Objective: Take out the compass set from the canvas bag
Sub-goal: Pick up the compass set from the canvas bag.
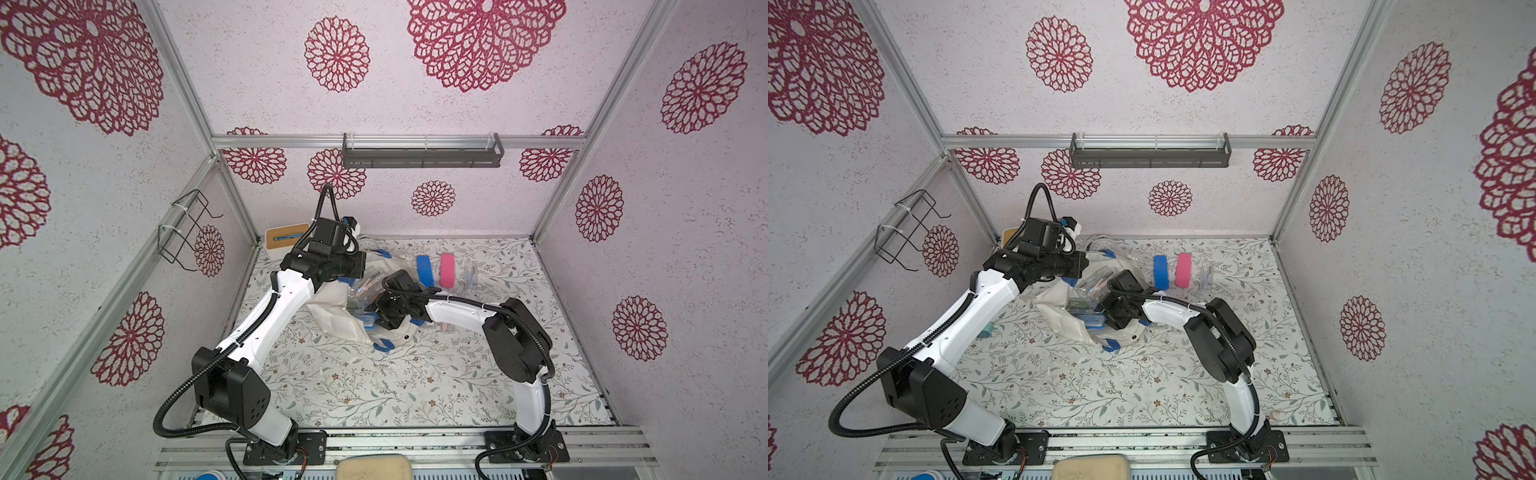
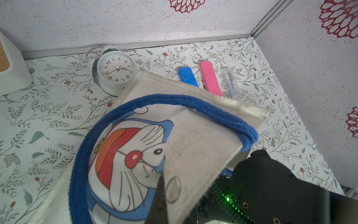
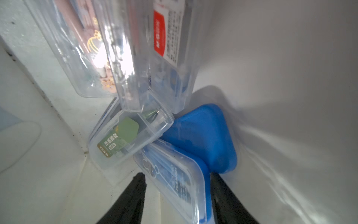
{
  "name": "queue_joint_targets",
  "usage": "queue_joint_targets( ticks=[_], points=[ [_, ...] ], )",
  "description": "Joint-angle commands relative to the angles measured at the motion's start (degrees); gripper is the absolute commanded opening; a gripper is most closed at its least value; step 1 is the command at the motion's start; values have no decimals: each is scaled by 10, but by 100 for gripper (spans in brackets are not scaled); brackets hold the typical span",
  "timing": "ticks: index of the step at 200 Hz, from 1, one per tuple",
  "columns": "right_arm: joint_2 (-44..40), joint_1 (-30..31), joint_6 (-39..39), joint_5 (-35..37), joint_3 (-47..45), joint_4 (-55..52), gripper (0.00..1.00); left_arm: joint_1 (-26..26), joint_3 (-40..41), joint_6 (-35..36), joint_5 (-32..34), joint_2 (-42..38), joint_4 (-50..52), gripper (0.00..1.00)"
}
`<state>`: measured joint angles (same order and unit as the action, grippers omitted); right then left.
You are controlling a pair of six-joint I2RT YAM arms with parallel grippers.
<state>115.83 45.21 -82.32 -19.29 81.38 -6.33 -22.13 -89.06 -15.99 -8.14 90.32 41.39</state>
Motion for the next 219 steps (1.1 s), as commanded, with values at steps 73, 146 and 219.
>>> queue_joint_targets(
  ticks=[73, 146, 219],
  points=[
    [-1, 9, -60, -40, -35, 189, 47, -3, 1, -5, -9, -30, -20, 0],
    [5, 8, -90, -44, -37, 329, 45, -3, 5, -3, -8, -38, -17, 0],
    [43, 9, -101, -78, -25, 272, 41, -1, -11, -14, -7, -23, -5, 0]
  ],
)
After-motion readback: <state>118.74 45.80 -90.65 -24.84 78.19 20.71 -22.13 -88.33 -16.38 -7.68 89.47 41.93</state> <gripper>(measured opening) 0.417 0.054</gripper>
